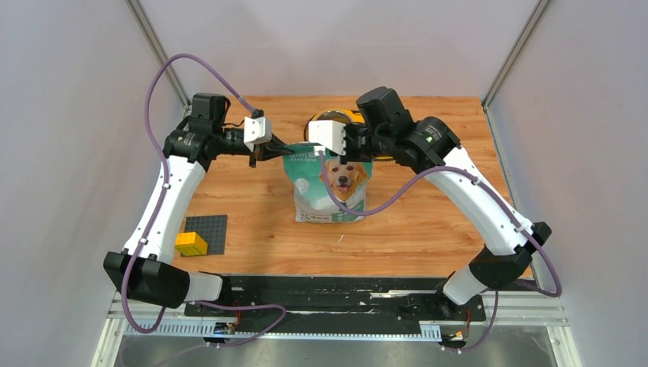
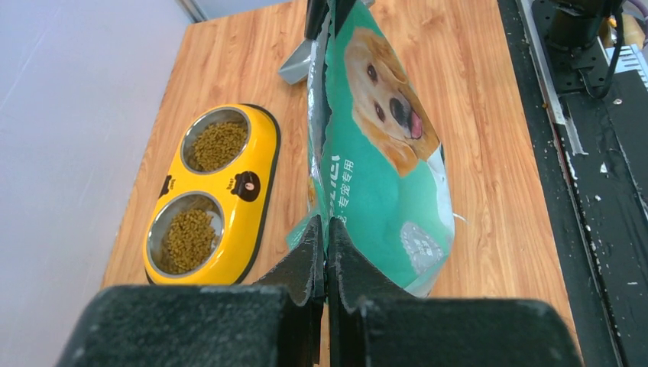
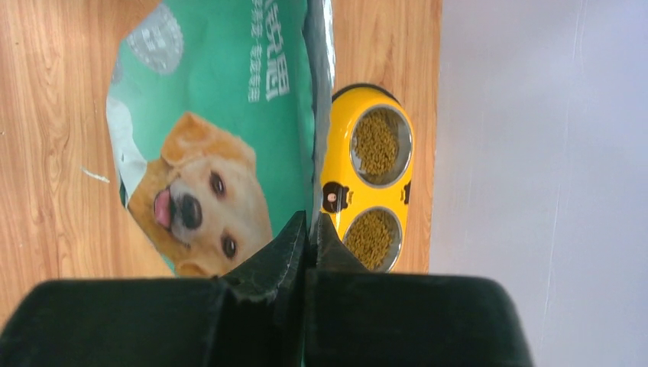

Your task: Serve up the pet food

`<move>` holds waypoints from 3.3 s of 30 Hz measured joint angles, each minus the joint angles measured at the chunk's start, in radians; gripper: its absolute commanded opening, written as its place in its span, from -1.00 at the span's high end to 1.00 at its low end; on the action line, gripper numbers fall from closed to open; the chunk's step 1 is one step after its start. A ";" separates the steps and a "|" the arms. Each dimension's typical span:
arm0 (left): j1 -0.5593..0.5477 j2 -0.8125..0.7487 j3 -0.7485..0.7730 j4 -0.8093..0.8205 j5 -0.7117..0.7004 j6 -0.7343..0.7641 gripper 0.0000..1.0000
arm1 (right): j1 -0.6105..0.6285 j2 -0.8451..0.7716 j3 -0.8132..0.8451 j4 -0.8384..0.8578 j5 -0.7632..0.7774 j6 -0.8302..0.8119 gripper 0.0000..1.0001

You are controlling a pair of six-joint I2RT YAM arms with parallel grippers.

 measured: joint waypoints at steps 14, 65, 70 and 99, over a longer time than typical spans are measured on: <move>0.000 -0.008 0.000 -0.001 0.001 -0.019 1.00 | -0.135 -0.172 -0.091 -0.046 -0.016 0.050 1.00; 0.031 -0.027 -0.053 0.151 0.036 -0.230 0.53 | 0.052 0.262 0.290 0.035 -0.221 0.139 0.99; 0.032 -0.027 -0.053 0.172 0.046 -0.246 1.00 | 0.064 0.262 0.288 0.030 -0.214 0.124 1.00; 0.011 -0.009 0.007 0.036 -0.001 -0.082 1.00 | 0.032 -0.042 -0.063 0.087 0.019 -0.005 1.00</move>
